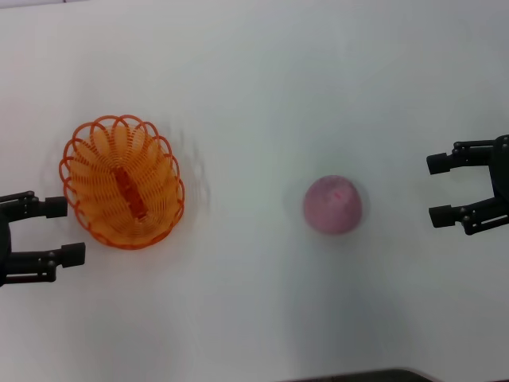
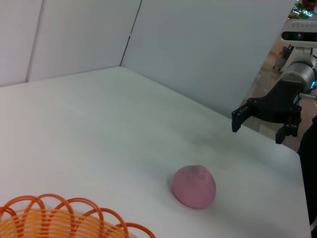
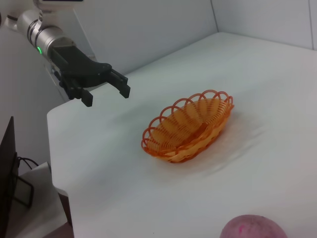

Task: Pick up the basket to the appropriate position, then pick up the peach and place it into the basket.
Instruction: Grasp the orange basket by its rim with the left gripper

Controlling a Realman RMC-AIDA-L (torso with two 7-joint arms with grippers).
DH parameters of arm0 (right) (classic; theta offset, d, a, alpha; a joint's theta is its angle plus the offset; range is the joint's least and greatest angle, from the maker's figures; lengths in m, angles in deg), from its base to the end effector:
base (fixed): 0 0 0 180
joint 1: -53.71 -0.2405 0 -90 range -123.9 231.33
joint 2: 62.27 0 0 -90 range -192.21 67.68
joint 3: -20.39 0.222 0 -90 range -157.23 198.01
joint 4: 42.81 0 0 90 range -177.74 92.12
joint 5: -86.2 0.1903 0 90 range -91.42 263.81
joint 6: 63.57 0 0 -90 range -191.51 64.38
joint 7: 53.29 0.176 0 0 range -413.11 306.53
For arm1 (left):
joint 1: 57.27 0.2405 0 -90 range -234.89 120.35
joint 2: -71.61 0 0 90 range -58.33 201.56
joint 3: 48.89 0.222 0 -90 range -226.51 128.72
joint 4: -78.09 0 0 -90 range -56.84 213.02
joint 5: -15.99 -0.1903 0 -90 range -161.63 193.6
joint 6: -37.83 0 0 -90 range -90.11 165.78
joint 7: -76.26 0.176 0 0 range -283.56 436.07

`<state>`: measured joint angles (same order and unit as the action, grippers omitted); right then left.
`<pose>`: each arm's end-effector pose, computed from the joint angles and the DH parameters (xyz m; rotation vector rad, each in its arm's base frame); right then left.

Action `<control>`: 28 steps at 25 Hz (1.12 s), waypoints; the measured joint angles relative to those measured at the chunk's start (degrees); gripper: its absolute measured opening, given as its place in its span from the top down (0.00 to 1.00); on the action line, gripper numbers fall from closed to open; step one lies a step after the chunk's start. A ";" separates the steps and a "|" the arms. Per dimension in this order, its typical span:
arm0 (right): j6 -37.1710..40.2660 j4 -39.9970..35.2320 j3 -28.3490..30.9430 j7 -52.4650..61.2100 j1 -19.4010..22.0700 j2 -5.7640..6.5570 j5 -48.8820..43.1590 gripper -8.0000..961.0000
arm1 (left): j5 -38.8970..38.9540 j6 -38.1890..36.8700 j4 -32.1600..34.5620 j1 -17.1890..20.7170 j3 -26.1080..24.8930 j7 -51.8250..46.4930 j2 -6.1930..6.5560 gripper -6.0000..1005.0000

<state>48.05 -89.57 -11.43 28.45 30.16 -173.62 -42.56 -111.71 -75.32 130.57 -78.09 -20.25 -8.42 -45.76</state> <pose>0.2624 0.2448 0.0554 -2.9202 0.7067 0.4748 -0.2517 0.2343 0.0418 -2.8540 -0.7808 -0.5967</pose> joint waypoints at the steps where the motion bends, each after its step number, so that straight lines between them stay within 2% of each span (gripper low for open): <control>1: 0.00 0.00 0.00 0.00 0.00 0.00 0.00 0.02 | 0.00 -0.07 0.20 0.05 0.00 -0.16 0.02 0.14; 15: 0.08 0.22 0.00 0.59 -0.54 -0.09 -1.28 0.02 | -0.01 -1.30 2.27 0.28 0.26 -2.20 -0.10 0.15; 19: 0.18 0.02 0.00 1.33 -0.61 -0.09 -1.30 0.02 | 0.01 -2.12 4.64 -0.72 0.09 -6.22 0.20 0.15; 23: 0.27 -0.02 0.01 1.38 -0.67 -0.04 -1.32 0.02 | 0.00 -2.59 9.03 -3.45 0.18 -13.40 1.14 0.15; 28: 0.26 -0.02 0.00 1.40 -1.06 -0.02 -1.33 0.02 | -0.12 -2.36 12.32 -9.39 0.97 -21.92 3.58 0.15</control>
<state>48.31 -89.59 -11.42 29.85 29.10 -173.64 -43.89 -111.83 -77.68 142.88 -87.47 -19.28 -30.34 -42.18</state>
